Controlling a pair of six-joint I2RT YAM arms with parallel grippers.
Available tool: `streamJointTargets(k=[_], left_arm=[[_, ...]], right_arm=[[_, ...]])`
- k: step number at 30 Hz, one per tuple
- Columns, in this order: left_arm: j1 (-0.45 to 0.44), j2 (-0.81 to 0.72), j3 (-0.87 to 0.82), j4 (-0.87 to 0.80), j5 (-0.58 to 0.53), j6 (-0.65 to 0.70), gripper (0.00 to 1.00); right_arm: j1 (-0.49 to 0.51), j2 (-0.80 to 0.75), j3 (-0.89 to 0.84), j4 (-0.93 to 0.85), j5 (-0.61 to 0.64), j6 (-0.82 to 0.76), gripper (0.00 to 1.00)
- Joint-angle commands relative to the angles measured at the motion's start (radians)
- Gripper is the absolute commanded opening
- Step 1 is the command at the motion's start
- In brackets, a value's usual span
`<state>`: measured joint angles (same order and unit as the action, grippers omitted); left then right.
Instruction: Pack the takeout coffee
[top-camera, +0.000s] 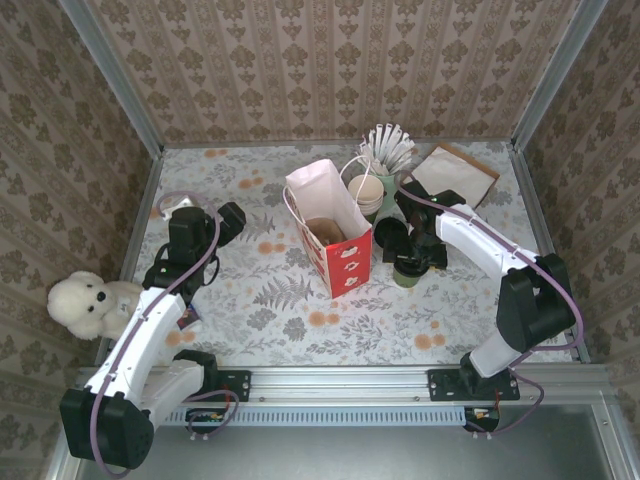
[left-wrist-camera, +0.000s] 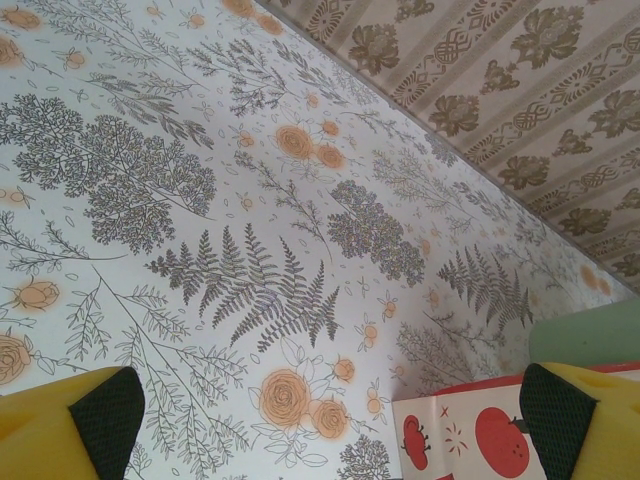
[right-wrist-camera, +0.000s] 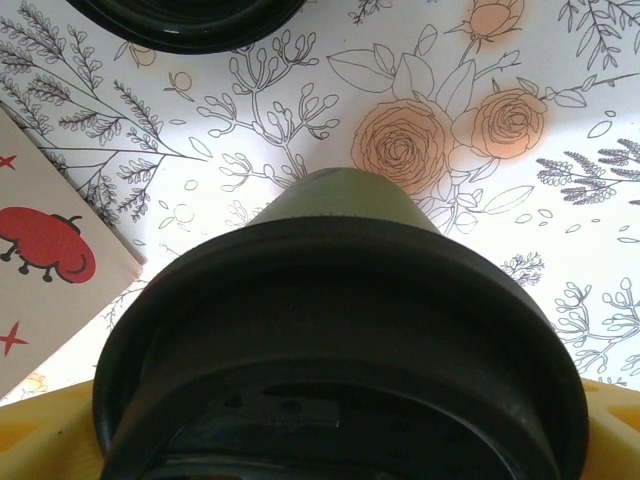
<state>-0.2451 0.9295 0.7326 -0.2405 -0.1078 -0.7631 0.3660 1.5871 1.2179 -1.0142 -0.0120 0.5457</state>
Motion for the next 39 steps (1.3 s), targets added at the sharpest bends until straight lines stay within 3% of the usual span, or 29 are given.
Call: streamJointTargets(k=[1, 18, 30, 39], left_arm=[[0.010, -0.015, 0.009, -0.020, 0.010, 0.032, 1.00], [0.035, -0.008, 0.065, -0.065, 0.120, 0.068, 1.00], [0.029, -0.016, 0.181, -0.248, 0.225, 0.077, 1.00], [-0.096, -0.042, 0.337, -0.351, 0.224, 0.116, 1.00]], right_arm=[[0.007, 0.028, 0.008, -0.035, 0.034, -0.019, 0.96], [0.008, -0.056, 0.051, -0.077, 0.083, -0.082, 0.82], [0.006, -0.105, 0.193, -0.236, 0.166, -0.238, 0.71], [0.011, -0.161, 0.290, -0.320, 0.167, -0.263, 0.68]])
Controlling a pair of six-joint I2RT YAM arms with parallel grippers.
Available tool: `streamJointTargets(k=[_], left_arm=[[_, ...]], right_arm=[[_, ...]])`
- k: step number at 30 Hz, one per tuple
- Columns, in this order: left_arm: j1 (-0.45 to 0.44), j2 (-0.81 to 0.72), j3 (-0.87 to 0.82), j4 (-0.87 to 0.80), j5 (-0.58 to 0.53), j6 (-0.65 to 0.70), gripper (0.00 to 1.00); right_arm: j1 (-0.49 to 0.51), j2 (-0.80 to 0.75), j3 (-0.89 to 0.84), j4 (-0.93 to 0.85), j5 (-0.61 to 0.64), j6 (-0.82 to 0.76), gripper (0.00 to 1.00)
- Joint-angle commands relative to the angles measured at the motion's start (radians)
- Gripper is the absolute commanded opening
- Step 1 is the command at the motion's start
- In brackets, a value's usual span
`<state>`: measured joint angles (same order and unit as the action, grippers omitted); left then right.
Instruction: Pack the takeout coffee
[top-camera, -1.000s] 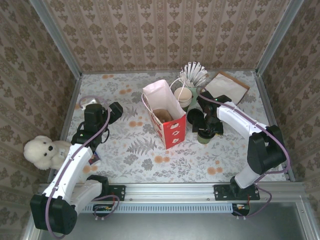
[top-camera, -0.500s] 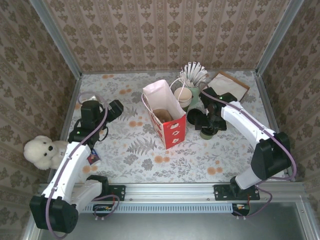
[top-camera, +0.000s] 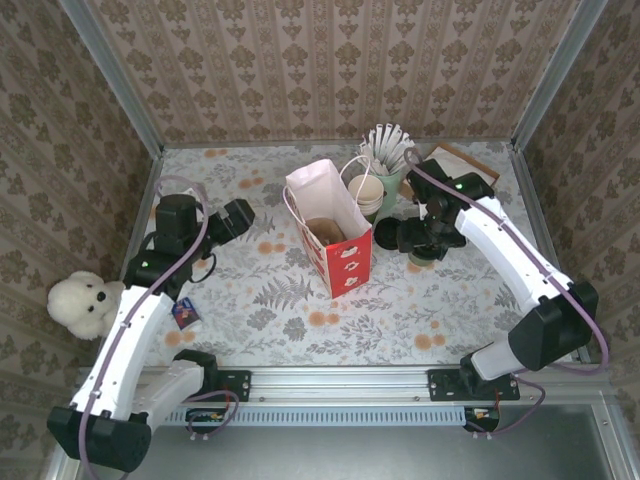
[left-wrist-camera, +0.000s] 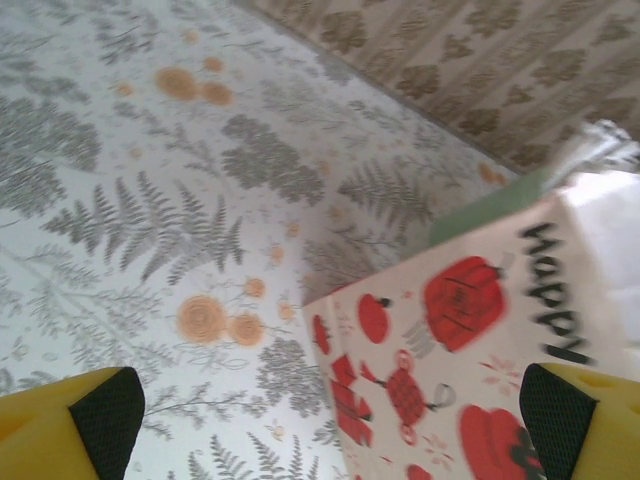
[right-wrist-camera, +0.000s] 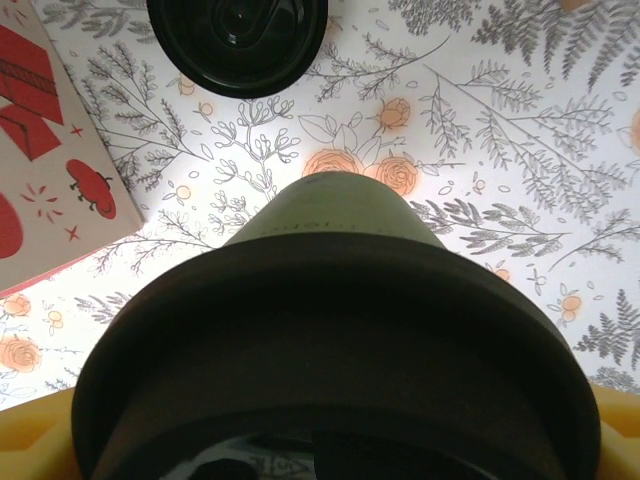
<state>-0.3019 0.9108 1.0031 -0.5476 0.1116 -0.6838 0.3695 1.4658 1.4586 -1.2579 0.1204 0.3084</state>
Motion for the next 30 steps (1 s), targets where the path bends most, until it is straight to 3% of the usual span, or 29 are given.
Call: streamJointTargets(k=[1, 5, 9, 15, 20, 23, 28, 30], left_arm=[[-0.064, -0.026, 0.088, -0.050, -0.014, 0.038, 1.00], [-0.095, -0.077, 0.112, -0.016, -0.053, 0.027, 1.00], [-0.104, -0.068, 0.143, 0.041, 0.061, 0.024, 1.00], [-0.298, 0.090, 0.282, 0.012, 0.083, 0.066, 0.99], [-0.415, 0.198, 0.372, -0.084, -0.055, 0.114, 0.97], [-0.426, 0.245, 0.394, -0.126, -0.108, 0.106, 0.85], [-0.431, 0.273, 0.398, -0.132, -0.158, 0.093, 0.58], [-0.431, 0.270, 0.388, -0.133, -0.180, 0.086, 0.52]], right_arm=[[0.008, -0.052, 0.063, -0.078, 0.033, -0.028, 0.68], [0.027, -0.060, 0.124, -0.106, 0.029, -0.046, 0.67], [0.080, -0.043, 0.220, -0.129, 0.063, -0.059, 0.67], [0.133, -0.029, 0.383, -0.103, 0.028, -0.046, 0.67], [0.185, -0.005, 0.494, -0.131, 0.096, -0.051, 0.67], [0.207, 0.010, 0.567, -0.161, 0.127, -0.047, 0.67], [0.287, 0.042, 0.677, -0.202, 0.140, -0.040, 0.67], [0.313, 0.061, 0.733, -0.231, 0.170, -0.024, 0.67]])
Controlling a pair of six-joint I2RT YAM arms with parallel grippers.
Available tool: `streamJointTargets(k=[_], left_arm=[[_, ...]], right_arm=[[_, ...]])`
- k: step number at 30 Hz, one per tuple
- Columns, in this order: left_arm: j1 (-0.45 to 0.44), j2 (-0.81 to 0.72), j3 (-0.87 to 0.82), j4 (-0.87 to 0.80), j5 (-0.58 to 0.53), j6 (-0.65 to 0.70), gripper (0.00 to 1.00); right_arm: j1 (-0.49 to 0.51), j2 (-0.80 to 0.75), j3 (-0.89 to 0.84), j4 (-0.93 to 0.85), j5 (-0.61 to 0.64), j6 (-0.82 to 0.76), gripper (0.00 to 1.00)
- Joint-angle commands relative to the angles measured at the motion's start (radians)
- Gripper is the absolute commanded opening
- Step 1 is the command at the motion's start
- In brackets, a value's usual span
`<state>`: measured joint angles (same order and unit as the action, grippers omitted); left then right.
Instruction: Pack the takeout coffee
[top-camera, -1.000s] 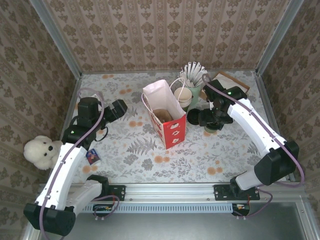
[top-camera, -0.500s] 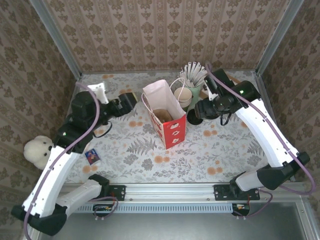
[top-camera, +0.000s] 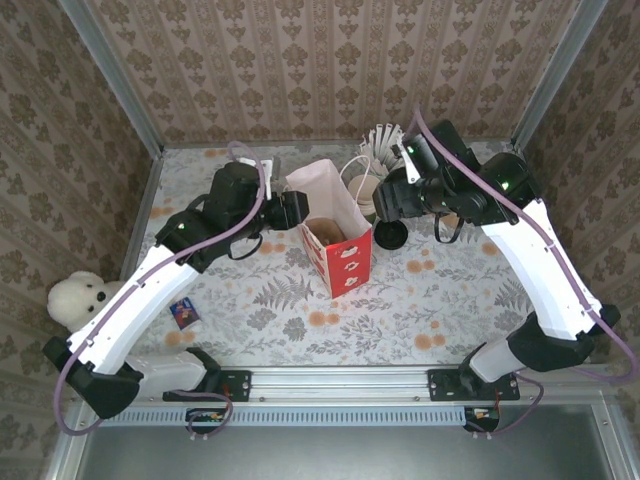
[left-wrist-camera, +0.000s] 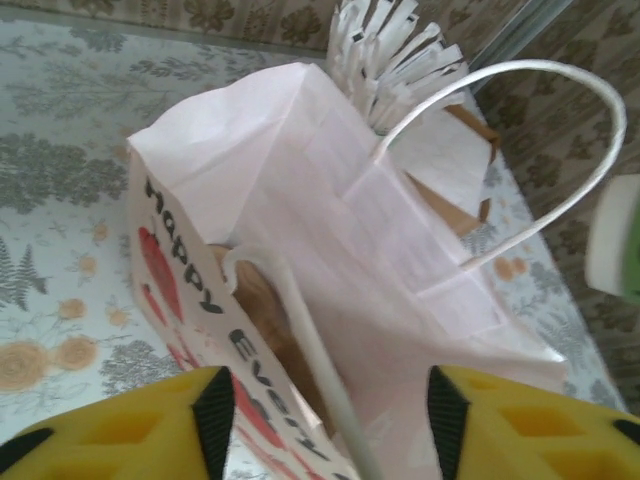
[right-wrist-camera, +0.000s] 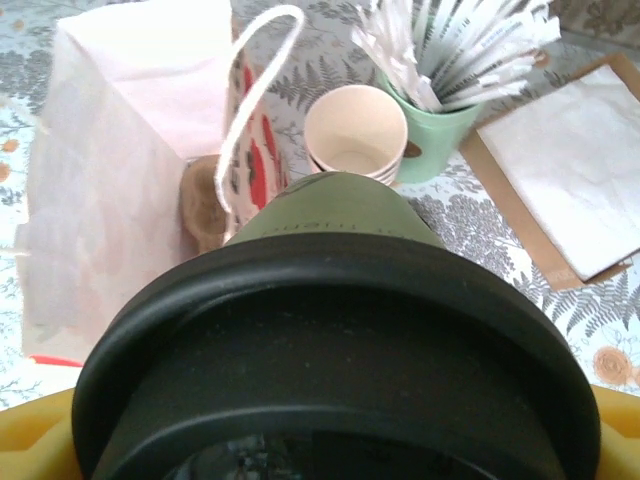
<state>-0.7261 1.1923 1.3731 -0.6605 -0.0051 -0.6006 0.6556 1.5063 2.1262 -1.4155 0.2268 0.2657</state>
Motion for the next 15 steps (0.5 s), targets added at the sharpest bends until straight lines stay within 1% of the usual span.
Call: streamJointTargets(k=[1, 7, 10, 12, 15], left_arm=[[-0.006, -0.012, 0.013, -0.022, -0.073, -0.002, 0.50], [-0.007, -0.032, -0.012, -0.016, -0.094, -0.029, 0.48], [-0.006, -0.041, -0.019, -0.014, -0.093, -0.025, 0.48], [-0.006, -0.046, -0.017, -0.019, -0.097, -0.023, 0.48], [-0.006, -0.048, -0.002, -0.033, -0.095, -0.012, 0.45]], right_arm=[[0.046, 0.028, 0.092, -0.083, 0.076, 0.026, 0.67], [0.175, 0.060, 0.168, -0.056, 0.075, 0.042, 0.67], [0.211, 0.088, 0.173, -0.020, 0.061, 0.054, 0.67], [0.227, 0.108, 0.156, 0.021, 0.030, 0.055, 0.67], [0.236, 0.159, 0.154, 0.060, 0.008, 0.061, 0.67]])
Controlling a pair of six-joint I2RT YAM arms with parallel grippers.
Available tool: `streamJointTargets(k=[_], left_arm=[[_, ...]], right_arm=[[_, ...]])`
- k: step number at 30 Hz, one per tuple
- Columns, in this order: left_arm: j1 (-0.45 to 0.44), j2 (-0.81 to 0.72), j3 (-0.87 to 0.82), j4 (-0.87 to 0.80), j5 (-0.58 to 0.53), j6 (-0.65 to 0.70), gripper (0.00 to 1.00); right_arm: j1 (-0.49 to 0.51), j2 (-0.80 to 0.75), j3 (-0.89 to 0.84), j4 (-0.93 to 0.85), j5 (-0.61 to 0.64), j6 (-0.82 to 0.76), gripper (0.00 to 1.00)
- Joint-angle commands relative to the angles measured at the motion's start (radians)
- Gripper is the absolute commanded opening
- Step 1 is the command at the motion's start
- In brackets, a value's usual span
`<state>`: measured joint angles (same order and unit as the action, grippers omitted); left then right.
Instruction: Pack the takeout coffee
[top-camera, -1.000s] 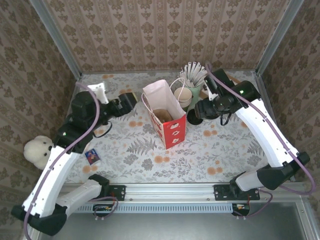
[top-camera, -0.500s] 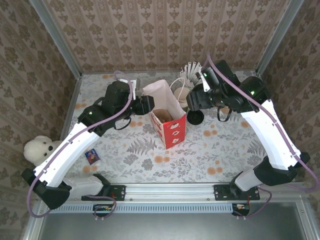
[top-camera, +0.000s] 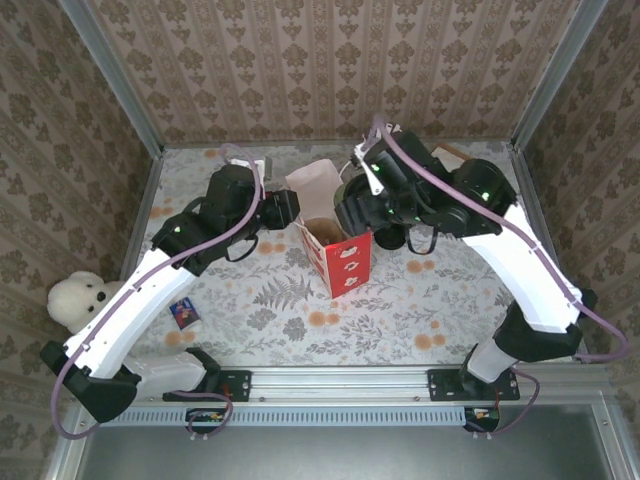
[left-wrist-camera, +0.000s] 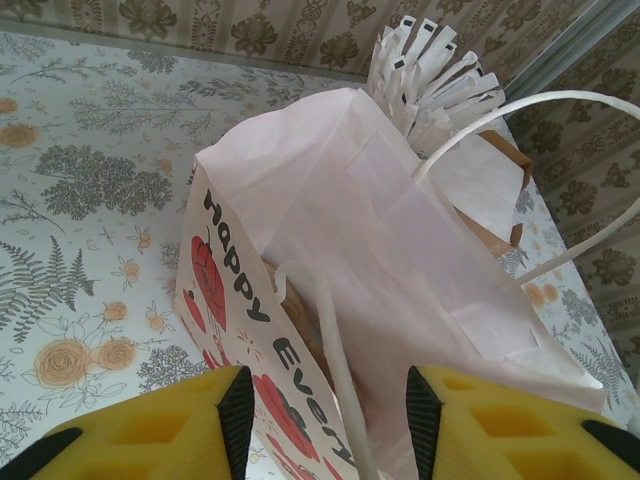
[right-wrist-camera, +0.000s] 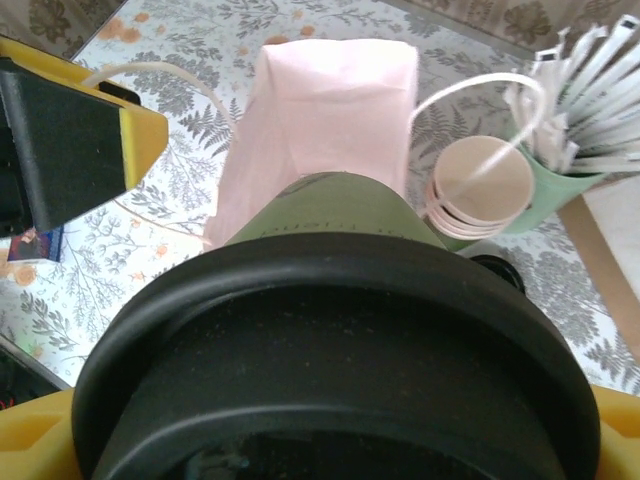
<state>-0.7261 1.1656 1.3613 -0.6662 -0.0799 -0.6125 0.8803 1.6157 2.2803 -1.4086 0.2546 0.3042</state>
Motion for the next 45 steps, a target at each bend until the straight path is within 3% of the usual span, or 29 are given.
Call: streamJointTargets(k=[1, 7, 16, 27, 36, 45], left_arm=[[-0.006, -0.021, 0.012, -0.030, -0.015, 0.003, 0.44], [-0.006, -0.032, -0.014, -0.010, 0.012, -0.012, 0.37], [-0.008, -0.049, -0.034, 0.005, 0.019, -0.024, 0.28], [-0.013, -0.064, -0.061, 0.019, 0.016, -0.032, 0.04], [-0.014, -0.053, -0.079, 0.060, 0.020, -0.044, 0.04], [-0.013, -0.125, -0.142, 0.078, -0.012, -0.030, 0.07]], right_arm=[[0.014, 0.072, 0.013, 0.055, -0.021, 0.025, 0.67], [0.049, 0.151, 0.041, 0.103, -0.042, 0.068, 0.68], [0.049, 0.237, 0.011, 0.103, 0.078, 0.094, 0.70], [0.000, 0.279, -0.061, 0.166, -0.054, 0.134, 0.72], [-0.039, 0.225, -0.229, 0.337, -0.134, 0.171, 0.71], [-0.090, 0.128, -0.324, 0.336, -0.166, 0.171, 0.71]])
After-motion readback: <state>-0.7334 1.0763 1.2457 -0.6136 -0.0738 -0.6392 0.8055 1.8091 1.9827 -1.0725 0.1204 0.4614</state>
